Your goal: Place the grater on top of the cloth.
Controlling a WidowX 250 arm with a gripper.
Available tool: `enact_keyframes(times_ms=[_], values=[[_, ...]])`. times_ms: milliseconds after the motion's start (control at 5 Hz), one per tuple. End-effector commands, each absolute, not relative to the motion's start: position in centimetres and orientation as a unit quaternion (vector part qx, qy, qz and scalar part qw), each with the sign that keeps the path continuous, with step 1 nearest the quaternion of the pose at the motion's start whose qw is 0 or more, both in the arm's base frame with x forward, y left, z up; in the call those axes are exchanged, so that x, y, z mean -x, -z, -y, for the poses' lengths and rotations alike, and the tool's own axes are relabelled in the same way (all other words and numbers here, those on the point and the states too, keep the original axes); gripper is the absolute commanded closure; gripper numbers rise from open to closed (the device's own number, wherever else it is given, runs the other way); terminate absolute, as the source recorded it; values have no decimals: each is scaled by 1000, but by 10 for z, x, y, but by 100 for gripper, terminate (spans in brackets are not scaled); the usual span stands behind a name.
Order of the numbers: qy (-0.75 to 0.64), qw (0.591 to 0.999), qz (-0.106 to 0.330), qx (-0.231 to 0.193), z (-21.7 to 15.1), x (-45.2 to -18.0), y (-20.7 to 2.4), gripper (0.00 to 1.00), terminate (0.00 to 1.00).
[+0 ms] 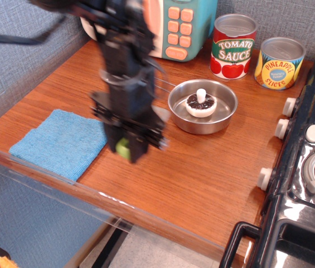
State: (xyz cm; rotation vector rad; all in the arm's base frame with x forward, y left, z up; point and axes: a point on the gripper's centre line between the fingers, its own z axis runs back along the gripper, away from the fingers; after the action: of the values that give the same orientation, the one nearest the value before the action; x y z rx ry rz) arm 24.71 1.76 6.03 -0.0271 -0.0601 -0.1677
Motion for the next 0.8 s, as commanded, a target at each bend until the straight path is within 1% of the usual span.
enact_keyframes(times_ms=[0, 200, 400, 600], values=[[98, 993, 65, -7, -94, -238, -72, 100, 0], [104, 993, 56, -30, -120, -231, -69, 100, 0], [101, 993, 39, -45, -135, -223, -63, 100, 0], [97, 994, 24, -48, -135, -217, -58, 100, 0]])
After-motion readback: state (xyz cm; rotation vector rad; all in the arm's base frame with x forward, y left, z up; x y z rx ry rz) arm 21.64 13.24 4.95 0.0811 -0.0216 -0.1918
